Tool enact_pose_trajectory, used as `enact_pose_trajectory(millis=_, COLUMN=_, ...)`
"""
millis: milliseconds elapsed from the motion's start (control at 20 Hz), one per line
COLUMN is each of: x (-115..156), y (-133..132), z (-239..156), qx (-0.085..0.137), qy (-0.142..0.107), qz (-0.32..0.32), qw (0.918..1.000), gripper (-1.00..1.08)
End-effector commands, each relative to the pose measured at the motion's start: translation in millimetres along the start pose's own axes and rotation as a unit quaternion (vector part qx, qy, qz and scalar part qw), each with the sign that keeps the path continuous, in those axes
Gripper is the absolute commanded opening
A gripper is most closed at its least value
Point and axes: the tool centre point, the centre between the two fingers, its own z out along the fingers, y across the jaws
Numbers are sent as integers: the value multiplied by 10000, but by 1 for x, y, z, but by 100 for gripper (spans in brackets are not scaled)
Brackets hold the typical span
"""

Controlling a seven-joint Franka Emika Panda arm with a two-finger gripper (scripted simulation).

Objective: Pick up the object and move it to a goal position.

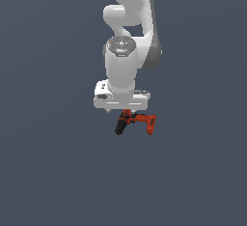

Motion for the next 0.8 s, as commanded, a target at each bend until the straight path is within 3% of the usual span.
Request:
enact_pose_trajectory(millis=0, x=0, y=0, z=0, qx=0, qy=0, qz=0, qw=10000, gripper=68)
enact_pose_trajectory(millis=750, x=-3, y=5, z=19, qx=-45, qy=-80, qz=73, qw=9999, gripper=68)
